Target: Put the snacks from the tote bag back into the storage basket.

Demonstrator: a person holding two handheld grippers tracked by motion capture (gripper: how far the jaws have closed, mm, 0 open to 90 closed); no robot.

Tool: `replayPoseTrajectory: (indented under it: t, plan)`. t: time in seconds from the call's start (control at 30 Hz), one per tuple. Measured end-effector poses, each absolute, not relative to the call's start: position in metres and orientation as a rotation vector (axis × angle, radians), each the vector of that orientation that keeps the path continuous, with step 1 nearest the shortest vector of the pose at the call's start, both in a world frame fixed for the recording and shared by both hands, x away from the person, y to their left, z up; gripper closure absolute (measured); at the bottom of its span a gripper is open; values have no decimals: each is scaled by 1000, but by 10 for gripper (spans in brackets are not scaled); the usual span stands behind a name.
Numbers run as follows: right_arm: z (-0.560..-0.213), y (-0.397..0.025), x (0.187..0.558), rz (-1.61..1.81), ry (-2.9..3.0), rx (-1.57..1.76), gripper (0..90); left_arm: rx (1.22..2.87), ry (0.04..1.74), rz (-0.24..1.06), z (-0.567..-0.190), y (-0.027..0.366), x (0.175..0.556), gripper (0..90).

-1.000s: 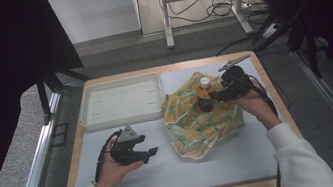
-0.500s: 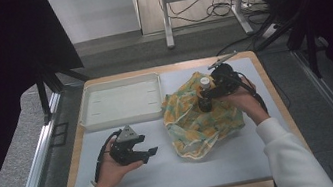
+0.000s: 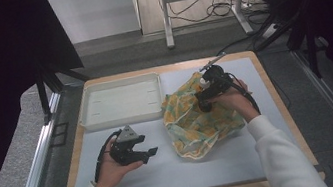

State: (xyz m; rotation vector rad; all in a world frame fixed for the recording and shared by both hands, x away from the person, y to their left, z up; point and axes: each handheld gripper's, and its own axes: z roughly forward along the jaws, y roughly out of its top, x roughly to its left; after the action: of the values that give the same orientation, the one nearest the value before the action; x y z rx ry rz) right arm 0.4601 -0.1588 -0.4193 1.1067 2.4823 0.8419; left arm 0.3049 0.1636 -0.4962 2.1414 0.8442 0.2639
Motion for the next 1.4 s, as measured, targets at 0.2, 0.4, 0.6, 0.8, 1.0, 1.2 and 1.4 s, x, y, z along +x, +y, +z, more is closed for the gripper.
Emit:
replayPoseTrajectory:
  t: [0.2,0.4,0.6,0.8,1.0,1.2,1.4]
  plan:
    - [-417,-158,460,818,2494,1112,300,2139,843,259,-496,164,305,319]
    - [-415,-157,459,809,2506,1103,301,2136,847,257,-496,165,306,319]
    - [-404,-159,454,856,2491,1082,301,2131,848,258,-496,166,306,319]
    - [-386,-158,448,902,2480,1051,301,2132,845,258,-496,165,305,319]
    - [-373,-156,441,929,2477,1013,301,2134,843,258,-496,165,305,318]
    - [-363,-153,436,978,2470,1016,301,2137,844,257,-496,164,305,317]
    - [-354,-152,434,998,2462,1009,301,2149,835,254,-497,163,305,317]
